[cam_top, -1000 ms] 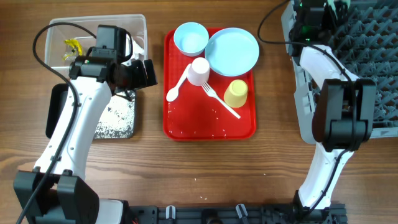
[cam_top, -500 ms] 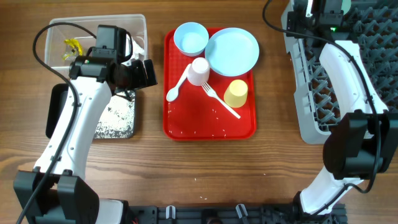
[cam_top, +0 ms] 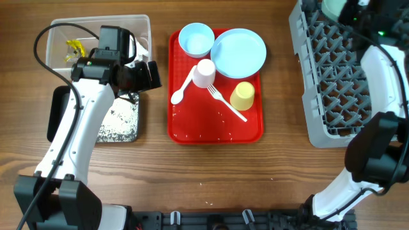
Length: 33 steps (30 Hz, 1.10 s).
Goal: Sort waste into correct bins and load items into the dishwasher rack
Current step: 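Lift the green bowl with the right gripper and carry it over the rack, then lower the green bowl into the rack slots and release it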
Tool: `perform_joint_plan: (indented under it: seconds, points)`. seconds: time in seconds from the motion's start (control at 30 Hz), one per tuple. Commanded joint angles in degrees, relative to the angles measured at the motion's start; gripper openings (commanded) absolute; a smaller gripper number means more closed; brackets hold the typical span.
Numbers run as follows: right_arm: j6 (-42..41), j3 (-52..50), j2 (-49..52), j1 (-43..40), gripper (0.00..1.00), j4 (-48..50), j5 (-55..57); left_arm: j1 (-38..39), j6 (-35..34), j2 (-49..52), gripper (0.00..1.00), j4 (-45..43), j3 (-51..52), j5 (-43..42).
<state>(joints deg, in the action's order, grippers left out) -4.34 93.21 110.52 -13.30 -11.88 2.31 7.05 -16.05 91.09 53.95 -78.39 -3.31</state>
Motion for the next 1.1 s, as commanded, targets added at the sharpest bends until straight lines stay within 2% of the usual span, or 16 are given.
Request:
perform_joint_plan:
  seconds: [0.0, 0.2, 0.73, 1.07]
  points:
    - [-1.7, 0.9, 4.0, 0.5, 0.04, 0.1, -2.8, -0.2, -0.7, 0.4, 1.00, -0.1, -0.3, -0.7]
    - [-3.3, 0.9, 8.8, 0.6, 0.05, 0.3, -3.2, -0.2, -0.7, 0.4, 1.00, -0.1, -0.3, -0.7]
    - [-3.8, 0.9, 12.3, 0.6, 0.07, -1.3, -3.5, -0.2, -0.7, 0.4, 1.00, -0.1, -0.3, -0.7]
    - [-3.1, 0.9, 9.5, 0.6, 0.05, -5.1, -9.5, -0.2, -0.7, 0.4, 1.00, -0.1, -0.3, -0.7]
